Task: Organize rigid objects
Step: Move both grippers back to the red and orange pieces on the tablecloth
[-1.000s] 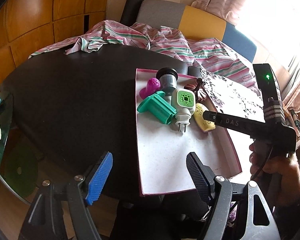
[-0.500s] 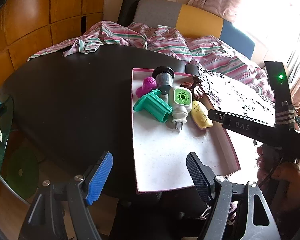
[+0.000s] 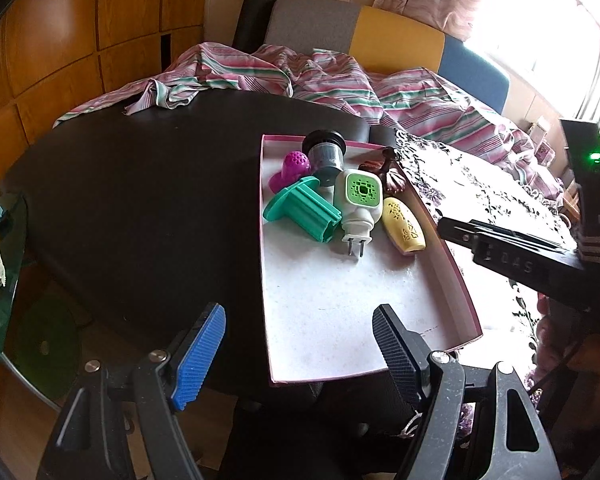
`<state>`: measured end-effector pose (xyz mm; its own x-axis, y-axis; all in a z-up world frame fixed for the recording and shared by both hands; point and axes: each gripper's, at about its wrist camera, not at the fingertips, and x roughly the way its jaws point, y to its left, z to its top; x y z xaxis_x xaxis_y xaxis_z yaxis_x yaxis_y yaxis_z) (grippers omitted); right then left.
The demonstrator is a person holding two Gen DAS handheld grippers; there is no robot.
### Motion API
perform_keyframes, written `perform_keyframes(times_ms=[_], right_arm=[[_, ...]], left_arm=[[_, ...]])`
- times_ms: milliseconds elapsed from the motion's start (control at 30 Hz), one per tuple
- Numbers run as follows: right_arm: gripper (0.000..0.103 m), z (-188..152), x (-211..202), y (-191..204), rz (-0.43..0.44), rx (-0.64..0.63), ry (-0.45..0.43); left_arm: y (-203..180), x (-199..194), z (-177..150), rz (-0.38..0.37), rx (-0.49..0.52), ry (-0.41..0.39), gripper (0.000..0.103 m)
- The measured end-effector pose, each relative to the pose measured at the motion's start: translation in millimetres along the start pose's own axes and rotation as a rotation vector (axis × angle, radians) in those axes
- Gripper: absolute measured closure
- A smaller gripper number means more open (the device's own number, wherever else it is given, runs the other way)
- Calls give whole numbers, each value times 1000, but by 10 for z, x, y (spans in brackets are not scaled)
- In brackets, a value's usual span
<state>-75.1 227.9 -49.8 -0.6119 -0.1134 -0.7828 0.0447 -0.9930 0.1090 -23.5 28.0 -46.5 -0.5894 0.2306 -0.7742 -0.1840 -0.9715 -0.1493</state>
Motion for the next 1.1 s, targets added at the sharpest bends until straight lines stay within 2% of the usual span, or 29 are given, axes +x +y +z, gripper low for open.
perform_keyframes(times_ms=[200,533,833,1100], right_arm=[[58,-48,-103,-186,-22,17,-5],[58,-145,-336,-711,-105,76,-12],[58,-214,-581,-1346,-188,164,-26],[58,-384,-899,-2116,-287,338,-48]], left_arm=[[-66,1,-4,-12,25,3,26],[-201,31,-6,-25,55,16,26],[-292,42,-10,-36,82,20,26],[-364,59,-13,-46,102,26,26]])
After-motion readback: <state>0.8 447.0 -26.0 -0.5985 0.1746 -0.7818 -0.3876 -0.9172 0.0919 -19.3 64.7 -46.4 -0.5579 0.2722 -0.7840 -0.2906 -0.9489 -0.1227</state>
